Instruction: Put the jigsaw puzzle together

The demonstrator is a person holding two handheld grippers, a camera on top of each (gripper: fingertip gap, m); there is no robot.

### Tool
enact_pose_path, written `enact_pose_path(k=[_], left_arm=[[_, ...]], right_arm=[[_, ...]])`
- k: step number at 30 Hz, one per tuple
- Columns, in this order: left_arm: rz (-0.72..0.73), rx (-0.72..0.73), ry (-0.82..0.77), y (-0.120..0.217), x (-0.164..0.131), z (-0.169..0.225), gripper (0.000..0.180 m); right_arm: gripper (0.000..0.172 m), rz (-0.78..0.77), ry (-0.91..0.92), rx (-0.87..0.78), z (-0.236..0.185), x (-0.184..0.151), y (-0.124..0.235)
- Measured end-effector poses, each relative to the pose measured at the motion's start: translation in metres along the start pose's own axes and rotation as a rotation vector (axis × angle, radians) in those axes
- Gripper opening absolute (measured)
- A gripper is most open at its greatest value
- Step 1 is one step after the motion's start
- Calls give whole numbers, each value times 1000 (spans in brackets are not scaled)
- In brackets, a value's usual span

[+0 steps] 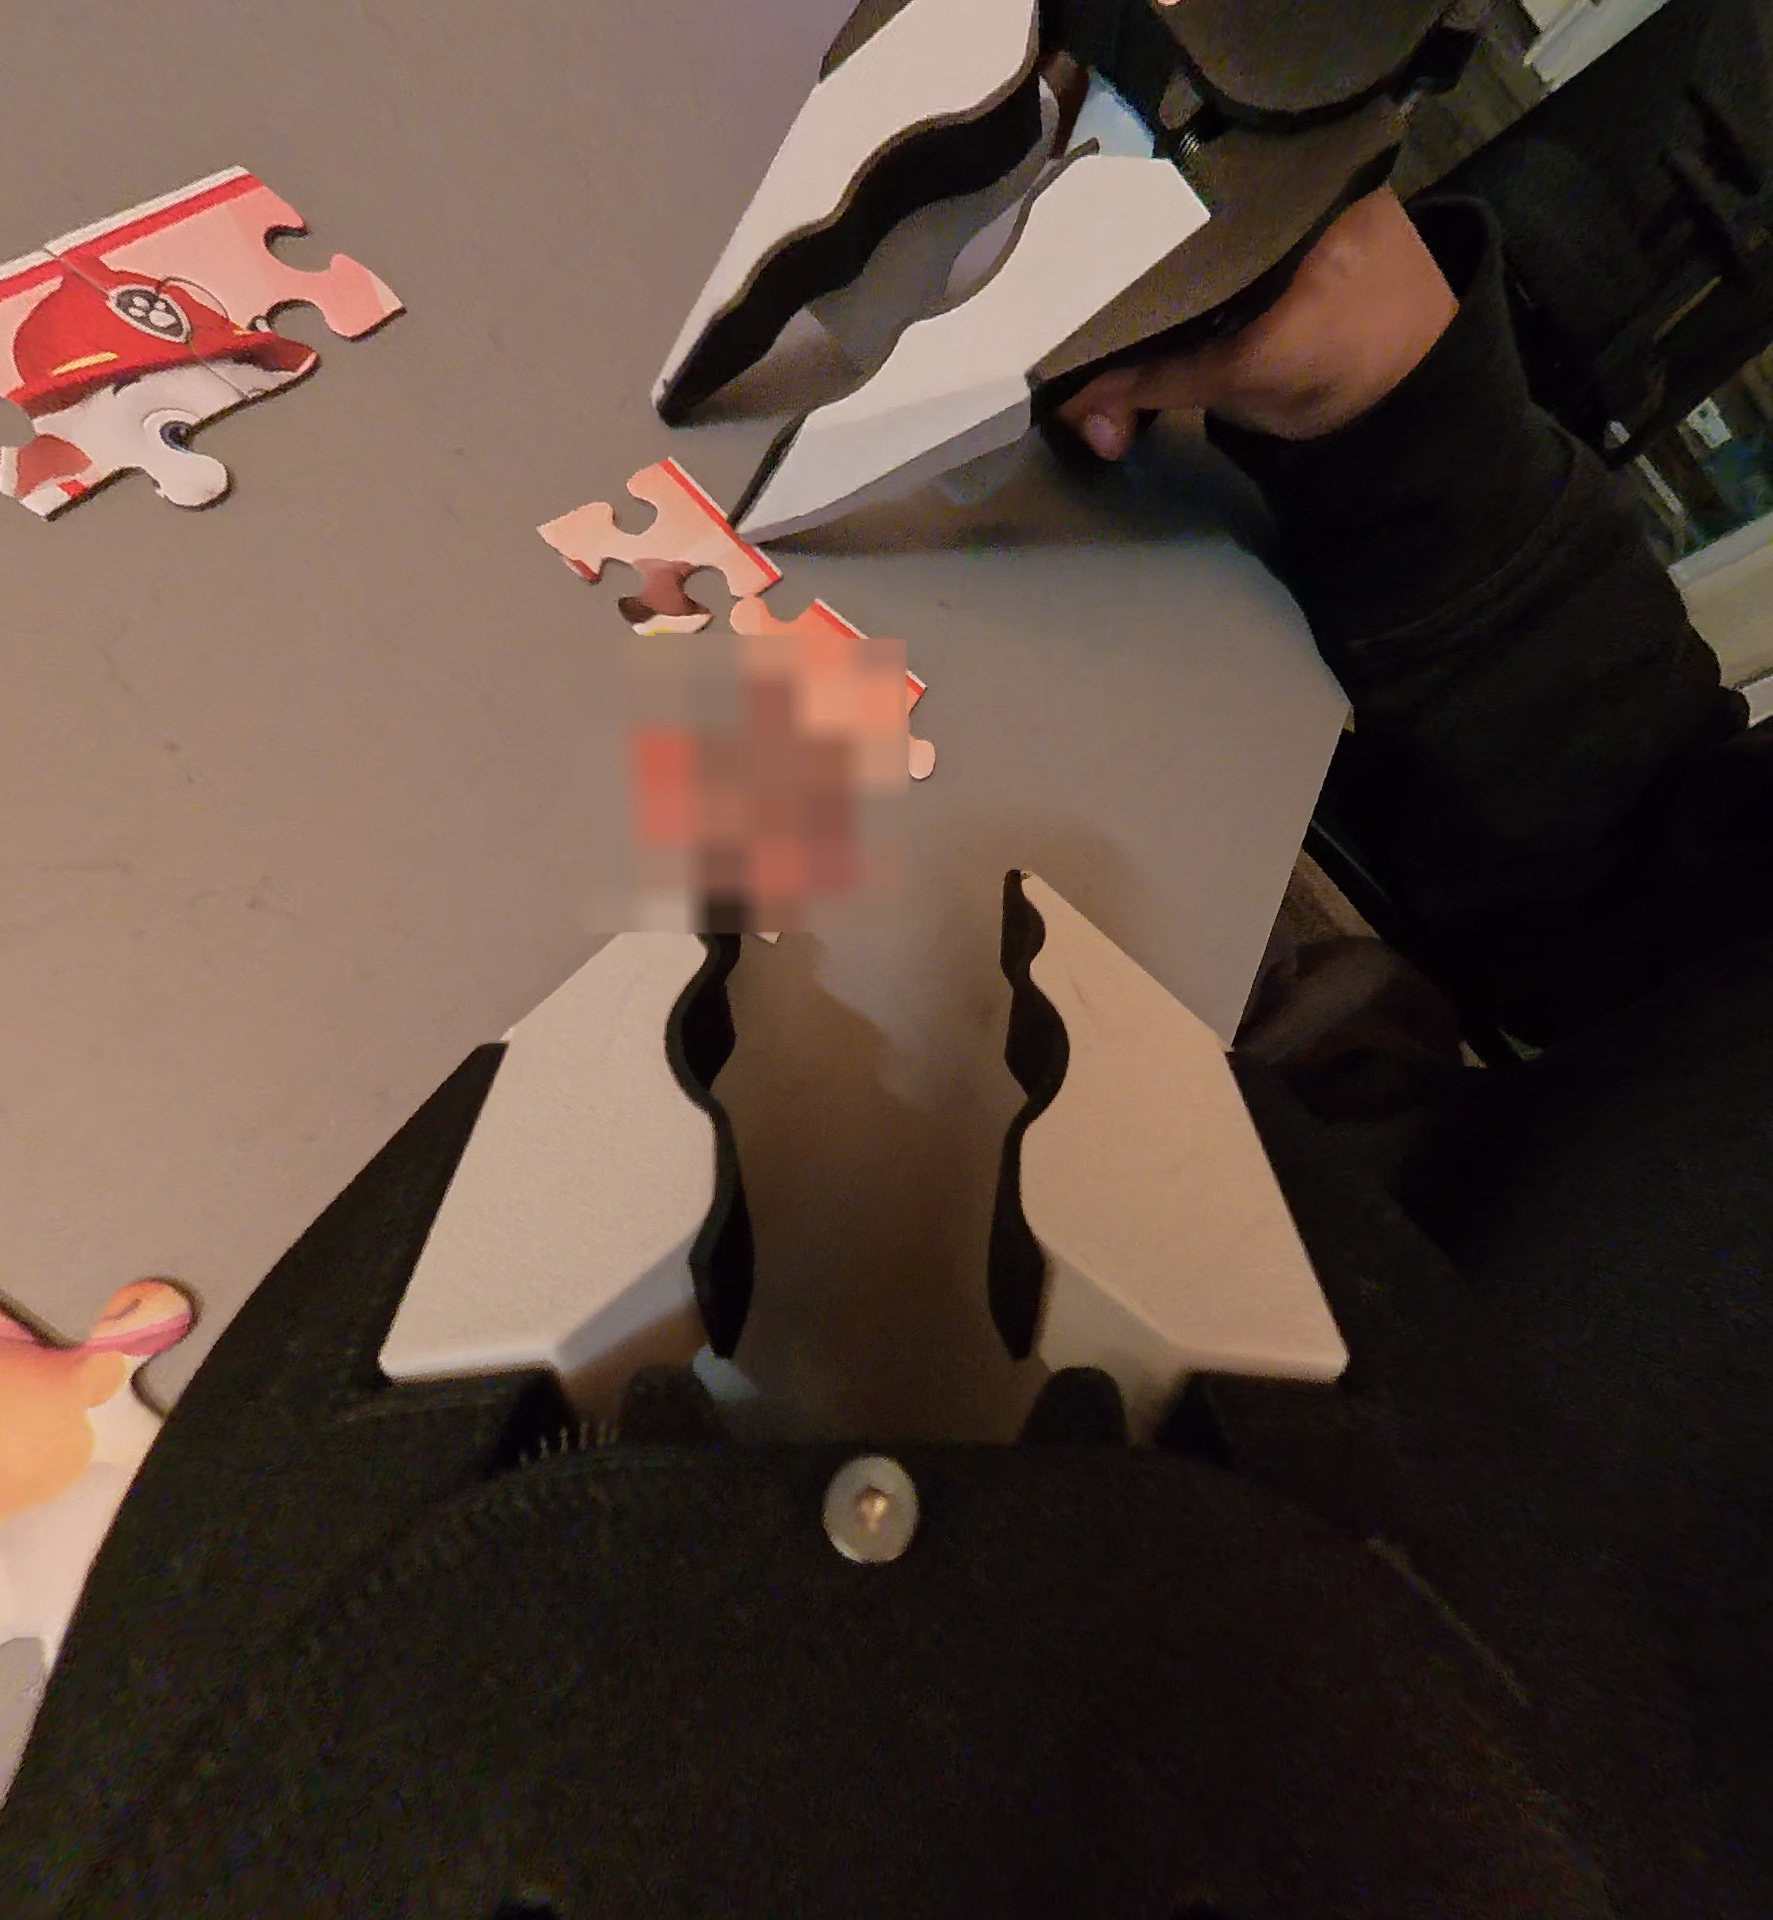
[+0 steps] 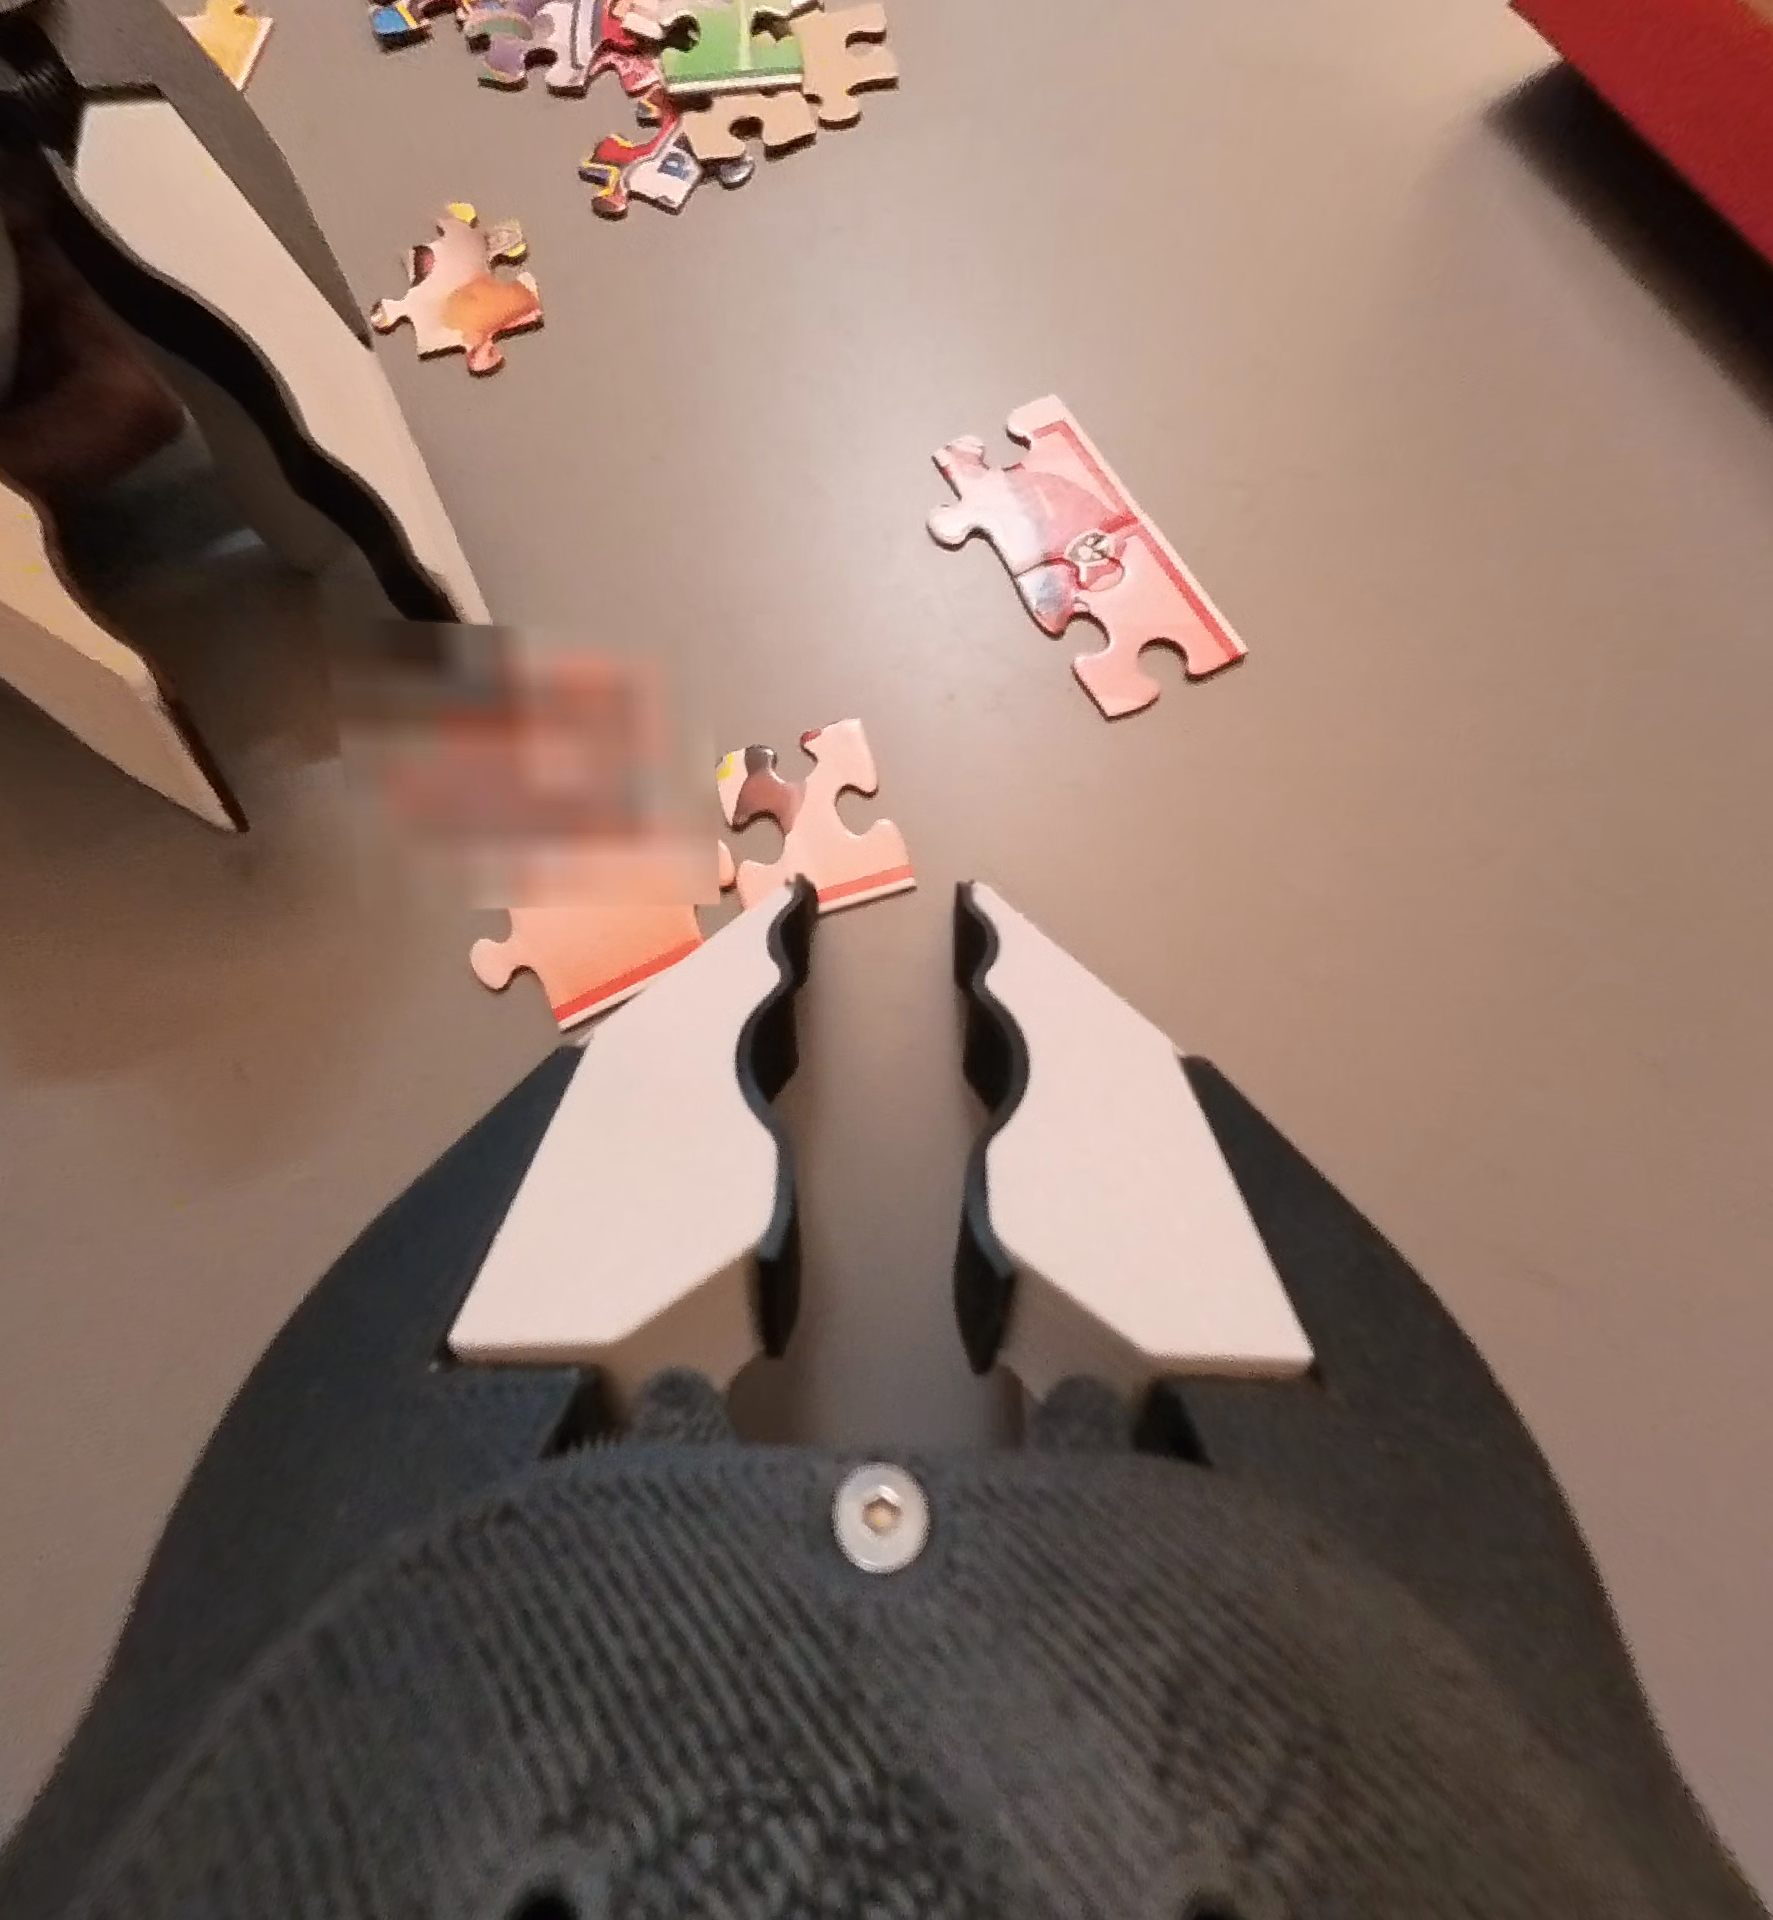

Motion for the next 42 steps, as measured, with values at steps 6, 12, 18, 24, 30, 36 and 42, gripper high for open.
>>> enact_pose_path(k=[6, 12, 18, 24, 30, 36, 42], left_arm=[[-19, 27, -35, -7, 2, 4, 50], [-17, 33, -31, -8, 4, 4, 50], [-3, 47, -8, -7, 5, 2, 50], [-1, 55, -4, -9, 9, -2, 50], [16, 92, 11, -7, 13, -10, 51], [90, 185, -65, -1, 18, -2, 50], [74, 328, -220, -10, 22, 17, 34]], right_arm=[[23, -1, -1, 57, -4, -2, 2], [23, -4, -13, 114, -10, -5, 5], [25, -18, -7, 156, -19, -7, 8], [20, -44, 2, 247, -35, -4, 5], [19, -75, 38, 240, -45, 0, 2], [27, -15, 64, 43, -23, 4, 4], [34, -26, 119, 0, 2, 14, 2]])
Point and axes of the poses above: each gripper's, where its closed fingertips meet, y back along the fingers, x out of its top, z = x × y across the jaws, the point moved 8 cm from there along y, back along the fingers, and after that the axes turned 4 degrees about -z, right-handed, at the moved point
